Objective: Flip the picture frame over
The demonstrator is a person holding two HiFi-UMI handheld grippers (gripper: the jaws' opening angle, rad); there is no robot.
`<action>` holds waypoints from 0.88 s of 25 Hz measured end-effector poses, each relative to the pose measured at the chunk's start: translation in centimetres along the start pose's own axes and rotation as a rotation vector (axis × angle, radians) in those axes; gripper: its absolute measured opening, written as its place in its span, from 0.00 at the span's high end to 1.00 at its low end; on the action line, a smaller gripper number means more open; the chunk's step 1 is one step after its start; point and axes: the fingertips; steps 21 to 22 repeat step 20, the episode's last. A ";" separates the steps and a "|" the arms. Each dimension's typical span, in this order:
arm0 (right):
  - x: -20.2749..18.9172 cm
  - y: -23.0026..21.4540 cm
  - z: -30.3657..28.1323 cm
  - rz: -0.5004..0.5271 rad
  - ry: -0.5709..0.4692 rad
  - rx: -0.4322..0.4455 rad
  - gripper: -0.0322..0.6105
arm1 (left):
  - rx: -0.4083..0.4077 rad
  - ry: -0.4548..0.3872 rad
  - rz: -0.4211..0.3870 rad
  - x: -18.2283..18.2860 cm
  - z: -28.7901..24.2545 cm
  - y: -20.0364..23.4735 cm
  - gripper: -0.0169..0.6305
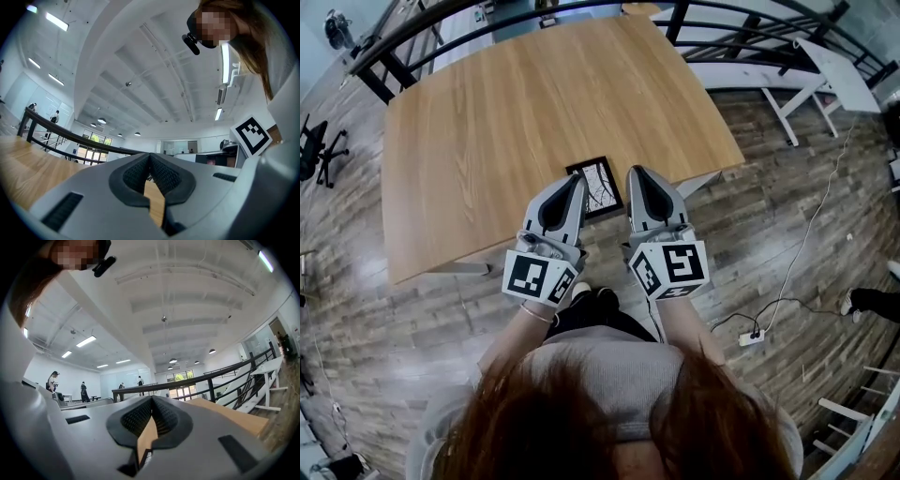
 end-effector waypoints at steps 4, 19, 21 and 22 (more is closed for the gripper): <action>-0.4 0.6 0.0 0.007 0.014 0.025 0.93 | -0.005 -0.002 0.001 0.1 -0.3 0.0 0.96; 0.1 0.7 -0.1 0.027 0.014 0.038 0.93 | -0.037 -0.010 0.003 0.6 -1.5 -0.4 0.96; 0.1 0.8 -0.1 0.028 0.015 0.038 0.93 | -0.038 -0.011 0.003 0.6 -1.5 -0.4 0.97; 0.1 0.8 -0.1 0.028 0.015 0.038 0.93 | -0.038 -0.011 0.003 0.6 -1.5 -0.4 0.97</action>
Point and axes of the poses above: the fingertips, and each gripper's own axes: z backward along the fingers, y to its left, x out of its top, and after that the axes turned 8 degrees about -x, right-handed
